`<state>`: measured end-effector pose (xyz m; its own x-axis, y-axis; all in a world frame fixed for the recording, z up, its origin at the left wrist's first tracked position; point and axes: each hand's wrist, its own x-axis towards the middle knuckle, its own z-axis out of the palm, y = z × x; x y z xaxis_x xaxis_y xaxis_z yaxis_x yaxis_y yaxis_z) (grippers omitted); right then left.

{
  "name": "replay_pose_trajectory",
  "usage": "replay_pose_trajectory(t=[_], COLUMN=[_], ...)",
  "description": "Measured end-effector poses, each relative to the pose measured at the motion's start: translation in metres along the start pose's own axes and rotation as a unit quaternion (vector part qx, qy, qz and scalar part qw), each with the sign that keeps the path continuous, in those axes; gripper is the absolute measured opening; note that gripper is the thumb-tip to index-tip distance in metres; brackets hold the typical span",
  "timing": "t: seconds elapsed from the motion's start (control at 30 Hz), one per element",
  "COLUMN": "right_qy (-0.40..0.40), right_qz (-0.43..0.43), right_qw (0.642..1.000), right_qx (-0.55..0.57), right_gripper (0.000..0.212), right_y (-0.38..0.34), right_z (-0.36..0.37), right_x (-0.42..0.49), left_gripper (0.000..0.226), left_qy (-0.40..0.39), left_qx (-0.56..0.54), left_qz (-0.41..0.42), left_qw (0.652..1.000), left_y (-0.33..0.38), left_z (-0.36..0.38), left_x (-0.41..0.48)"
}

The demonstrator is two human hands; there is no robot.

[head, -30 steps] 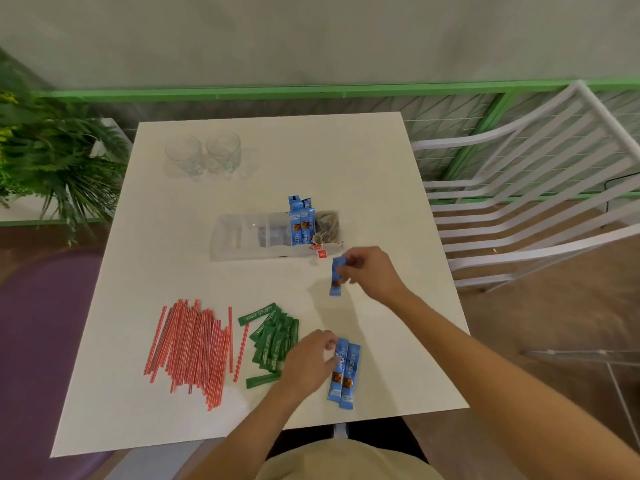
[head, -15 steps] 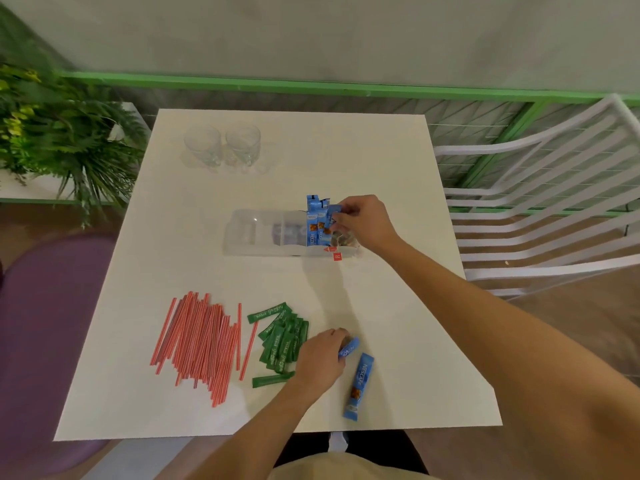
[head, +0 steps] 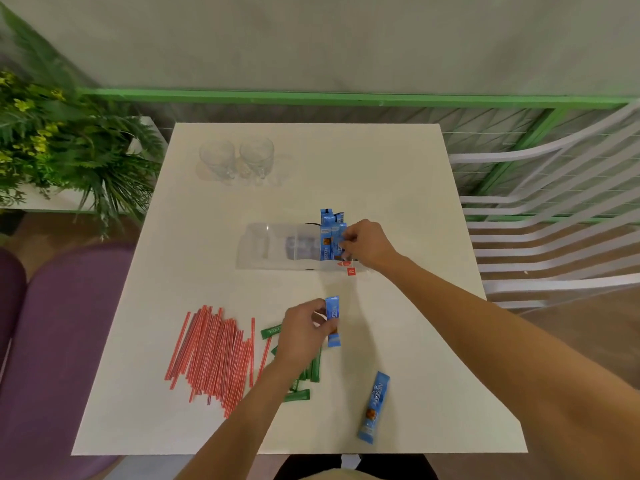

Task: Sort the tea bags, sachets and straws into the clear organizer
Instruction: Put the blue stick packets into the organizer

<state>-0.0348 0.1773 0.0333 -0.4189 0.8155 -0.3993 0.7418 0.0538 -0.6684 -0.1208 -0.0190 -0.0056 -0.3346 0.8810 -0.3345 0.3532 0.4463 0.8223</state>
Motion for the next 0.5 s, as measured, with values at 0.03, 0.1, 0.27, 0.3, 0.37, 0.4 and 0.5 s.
replay_pose_trajectory(t=[0.03,0.1,0.27,0.3,0.37,0.4,0.5], right_qy=[-0.004,-0.013,-0.007,-0.002,0.012,0.025,0.08], right_qz=[-0.002,-0.013,-0.019,-0.018,-0.017,-0.019,-0.03], right_qw=[1.0,0.999,0.998,0.999,1.0,1.0,0.994], right_qx=[-0.018,-0.051,-0.055,-0.048,-0.02,0.003,0.067], right_gripper=[0.014,0.015,0.024,0.017,0.009,0.012,0.019], right_y=[-0.001,-0.003,-0.002,-0.002,0.002,0.003,0.004], right_z=[0.001,0.002,0.003,0.002,0.0,-0.002,-0.011], right_x=[0.0,0.001,0.005,0.005,0.004,0.001,-0.011], left_gripper=[0.011,0.005,0.002,0.002,0.003,0.005,0.003], left_qy=[0.008,0.023,0.041,0.044,0.057,0.065,0.074], left_qx=[-0.007,-0.012,-0.012,-0.006,0.005,0.007,0.015], left_qz=[0.007,0.023,0.061,0.07,0.089,0.099,0.112], left_qw=[1.0,0.999,0.997,0.997,0.994,0.993,0.991], left_y=[0.005,0.015,0.038,0.041,0.048,0.052,0.062], left_z=[-0.006,-0.017,-0.043,-0.048,-0.057,-0.061,-0.07], left_x=[0.005,0.015,0.046,0.054,0.07,0.079,0.1])
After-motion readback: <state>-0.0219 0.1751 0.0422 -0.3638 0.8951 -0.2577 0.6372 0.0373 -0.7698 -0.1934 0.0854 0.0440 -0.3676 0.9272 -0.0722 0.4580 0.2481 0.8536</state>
